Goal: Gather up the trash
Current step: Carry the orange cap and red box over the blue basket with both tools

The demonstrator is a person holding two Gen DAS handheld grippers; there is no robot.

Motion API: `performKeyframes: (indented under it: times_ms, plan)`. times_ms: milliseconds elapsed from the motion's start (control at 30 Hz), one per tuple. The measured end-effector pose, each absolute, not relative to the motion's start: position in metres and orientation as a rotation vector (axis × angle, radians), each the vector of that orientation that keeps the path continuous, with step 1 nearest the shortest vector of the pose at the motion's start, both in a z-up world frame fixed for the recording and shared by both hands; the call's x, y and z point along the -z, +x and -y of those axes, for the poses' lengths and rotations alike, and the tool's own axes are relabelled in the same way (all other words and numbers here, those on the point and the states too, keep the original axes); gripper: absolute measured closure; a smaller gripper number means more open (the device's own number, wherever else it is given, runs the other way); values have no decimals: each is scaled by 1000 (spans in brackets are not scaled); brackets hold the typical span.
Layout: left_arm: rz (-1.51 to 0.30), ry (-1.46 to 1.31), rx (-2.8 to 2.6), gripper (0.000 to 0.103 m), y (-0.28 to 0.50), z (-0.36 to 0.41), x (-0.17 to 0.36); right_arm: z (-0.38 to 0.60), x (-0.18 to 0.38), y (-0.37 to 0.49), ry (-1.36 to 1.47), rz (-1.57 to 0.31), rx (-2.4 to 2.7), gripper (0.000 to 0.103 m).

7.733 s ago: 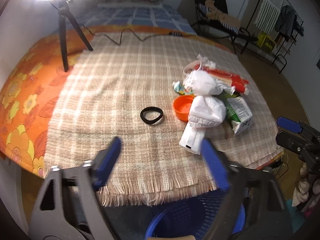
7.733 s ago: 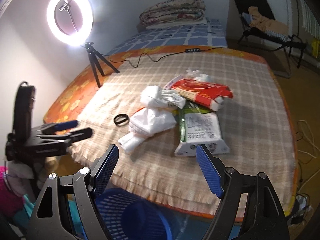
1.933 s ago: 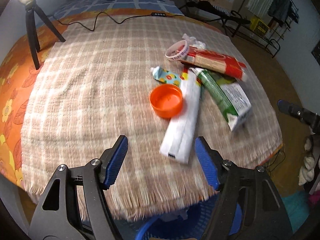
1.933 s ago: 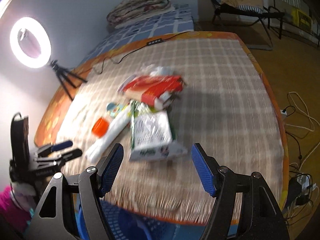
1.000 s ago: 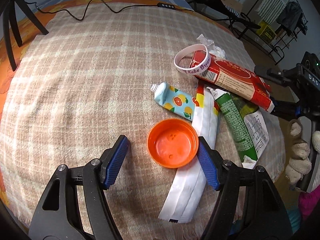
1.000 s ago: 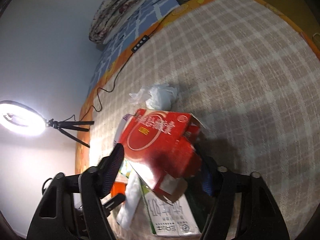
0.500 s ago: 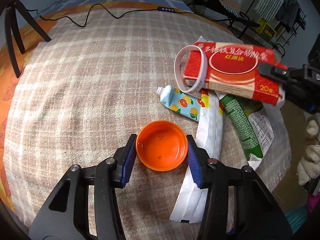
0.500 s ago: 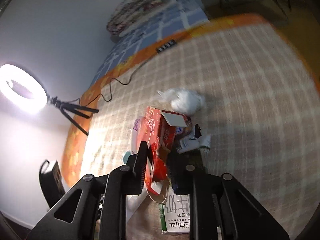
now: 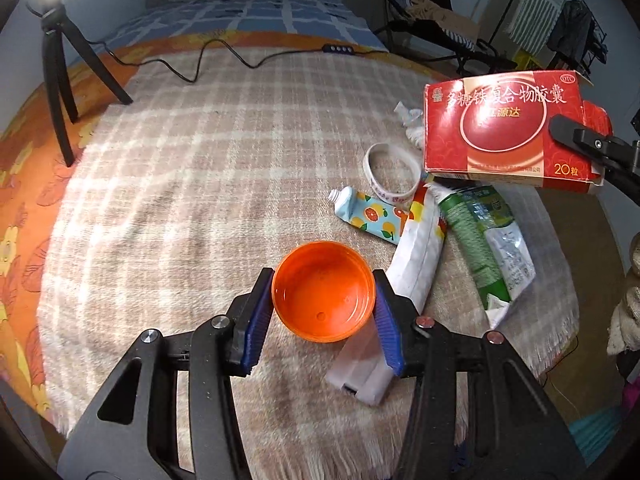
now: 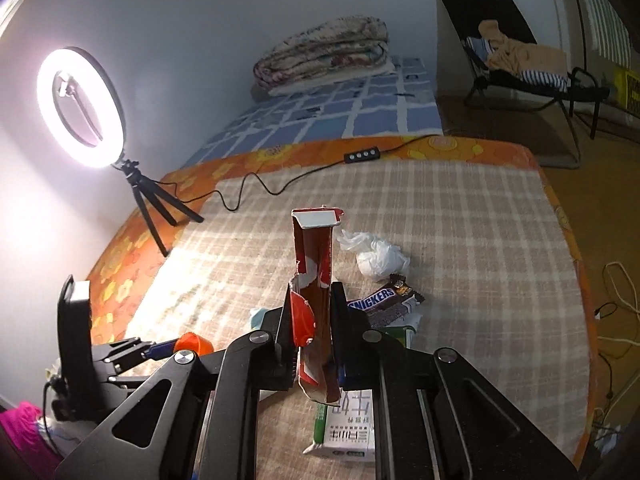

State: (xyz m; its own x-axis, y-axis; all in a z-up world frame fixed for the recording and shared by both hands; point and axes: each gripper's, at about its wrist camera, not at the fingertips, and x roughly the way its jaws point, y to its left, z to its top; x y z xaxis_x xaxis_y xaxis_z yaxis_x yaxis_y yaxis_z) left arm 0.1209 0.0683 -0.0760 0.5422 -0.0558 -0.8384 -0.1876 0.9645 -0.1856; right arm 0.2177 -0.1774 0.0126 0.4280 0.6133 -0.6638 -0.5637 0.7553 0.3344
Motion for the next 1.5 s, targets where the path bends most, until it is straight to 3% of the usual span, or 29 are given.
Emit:
performKeyframes:
  times_ms: [400,767,1500]
  plan:
    - [-933,-246,-61,55,73,-59,39,180,-43,154,-22,-775,-822,91]
    - [-958,-207,-45,55,19,-39,37,200,-40,91,-35,-835,-921,91]
    - [-1141,-139,30,55,-59,14,117,224,23,1,-105,-1020,-1007,91]
